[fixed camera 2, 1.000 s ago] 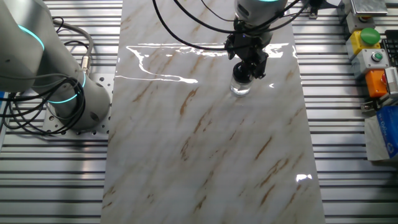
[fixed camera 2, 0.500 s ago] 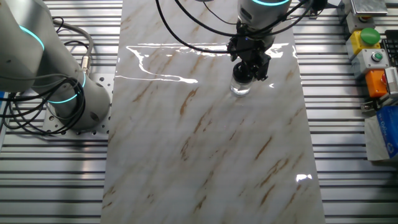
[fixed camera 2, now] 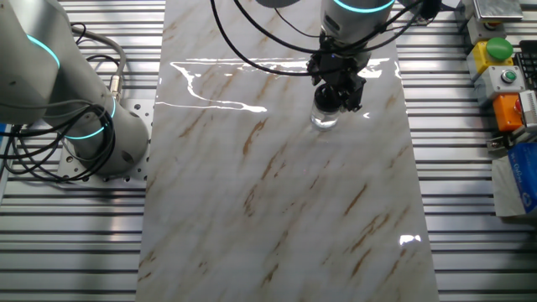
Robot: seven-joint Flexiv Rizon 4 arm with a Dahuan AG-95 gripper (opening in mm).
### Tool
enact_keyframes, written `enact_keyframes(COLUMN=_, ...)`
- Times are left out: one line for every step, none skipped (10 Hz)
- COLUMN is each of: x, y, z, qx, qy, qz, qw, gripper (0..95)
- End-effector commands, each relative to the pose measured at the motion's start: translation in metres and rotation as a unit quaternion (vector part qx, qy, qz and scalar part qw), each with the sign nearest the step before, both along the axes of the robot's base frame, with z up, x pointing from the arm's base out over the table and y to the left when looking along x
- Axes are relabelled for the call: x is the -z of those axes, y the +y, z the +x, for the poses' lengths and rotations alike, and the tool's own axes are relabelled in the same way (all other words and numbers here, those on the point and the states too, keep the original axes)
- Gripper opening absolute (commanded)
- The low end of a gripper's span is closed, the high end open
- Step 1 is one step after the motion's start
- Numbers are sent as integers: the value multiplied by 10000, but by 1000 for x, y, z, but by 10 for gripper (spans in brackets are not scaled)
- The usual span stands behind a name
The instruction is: Unscrew the lid from the jar
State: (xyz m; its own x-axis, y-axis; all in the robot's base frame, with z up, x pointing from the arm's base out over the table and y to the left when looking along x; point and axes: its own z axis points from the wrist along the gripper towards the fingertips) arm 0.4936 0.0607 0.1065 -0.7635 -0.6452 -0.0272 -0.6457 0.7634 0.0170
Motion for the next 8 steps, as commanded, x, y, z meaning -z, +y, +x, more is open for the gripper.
enact_keyframes(x=0, y=0, z=-1, qx=22, qy=-6, qz=2, qw=10000, gripper=760)
enact_keyframes(x=0, y=0, z=0, qx=31, qy=-5, qz=3, qw=10000, gripper=760)
enact_keyframes(x=1, y=0, z=0, qx=50, qy=-4, qz=3, qw=10000, gripper=760)
enact_keyframes(x=1, y=0, z=1, qx=56, qy=-2, qz=3, qw=10000, gripper=760)
enact_keyframes(x=2, y=1, z=2, qx=64, qy=-3, qz=4, qw=10000, gripper=760)
enact_keyframes(x=4, y=1, z=3, qx=70, qy=-1, qz=9, qw=10000, gripper=760)
enact_keyframes(x=4, y=1, z=3, qx=61, qy=4, qz=4, qw=10000, gripper=760)
enact_keyframes(x=5, y=2, z=2, qx=60, qy=11, qz=4, qw=10000, gripper=760)
